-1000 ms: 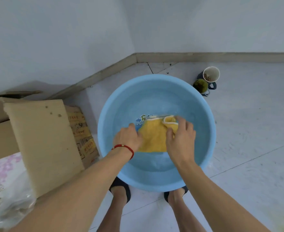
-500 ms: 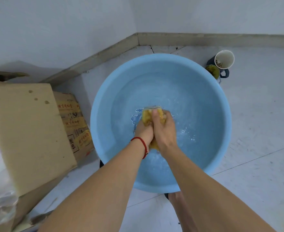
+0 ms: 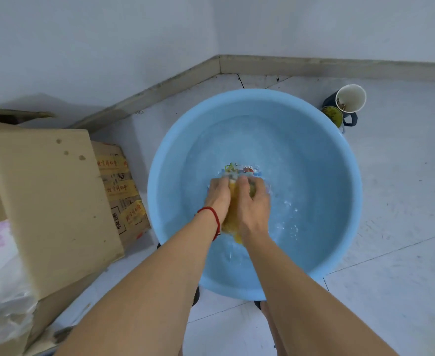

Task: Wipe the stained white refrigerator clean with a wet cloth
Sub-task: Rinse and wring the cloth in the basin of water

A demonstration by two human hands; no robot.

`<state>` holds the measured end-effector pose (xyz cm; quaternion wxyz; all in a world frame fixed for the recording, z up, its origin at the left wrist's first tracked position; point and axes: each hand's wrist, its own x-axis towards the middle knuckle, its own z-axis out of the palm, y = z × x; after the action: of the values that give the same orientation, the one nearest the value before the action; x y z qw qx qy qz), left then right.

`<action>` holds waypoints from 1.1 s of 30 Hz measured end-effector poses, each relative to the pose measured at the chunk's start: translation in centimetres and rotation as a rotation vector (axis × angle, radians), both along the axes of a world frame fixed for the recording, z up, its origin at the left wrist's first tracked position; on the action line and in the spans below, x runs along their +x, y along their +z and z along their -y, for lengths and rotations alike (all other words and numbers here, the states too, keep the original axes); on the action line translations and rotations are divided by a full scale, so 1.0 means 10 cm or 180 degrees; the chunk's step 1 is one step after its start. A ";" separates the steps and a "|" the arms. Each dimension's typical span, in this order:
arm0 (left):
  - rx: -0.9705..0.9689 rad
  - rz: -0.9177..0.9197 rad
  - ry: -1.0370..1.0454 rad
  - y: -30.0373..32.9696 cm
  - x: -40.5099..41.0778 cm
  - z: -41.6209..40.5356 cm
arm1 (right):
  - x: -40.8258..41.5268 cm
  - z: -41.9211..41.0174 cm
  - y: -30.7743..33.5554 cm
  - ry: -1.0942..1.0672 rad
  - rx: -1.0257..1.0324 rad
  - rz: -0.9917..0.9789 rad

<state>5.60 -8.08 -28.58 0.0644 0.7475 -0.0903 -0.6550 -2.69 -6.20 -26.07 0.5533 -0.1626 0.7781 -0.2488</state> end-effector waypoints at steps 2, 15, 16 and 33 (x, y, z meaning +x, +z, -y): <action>-0.0174 0.0023 -0.0112 -0.14 -0.04 -0.06 | 0.06 0.05 0.10 -0.0225 -0.0074 0.0133; -0.0139 0.0258 0.0371 0.35 0.19 -0.22 | -0.43 0.13 -0.13 0.2002 -0.0124 -0.1804; -0.0004 0.0110 0.0557 0.23 0.14 -0.23 | -0.32 0.07 -0.12 0.1710 -0.0108 -0.1337; -0.0833 0.1550 -0.0080 0.42 -0.08 -0.11 | -0.53 0.30 -0.20 0.2758 -0.0379 -0.2863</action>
<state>4.82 -7.02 -24.41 0.1287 0.8670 -0.1963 -0.4395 -8.01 -9.21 -28.03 0.2123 -0.5826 0.7831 0.0479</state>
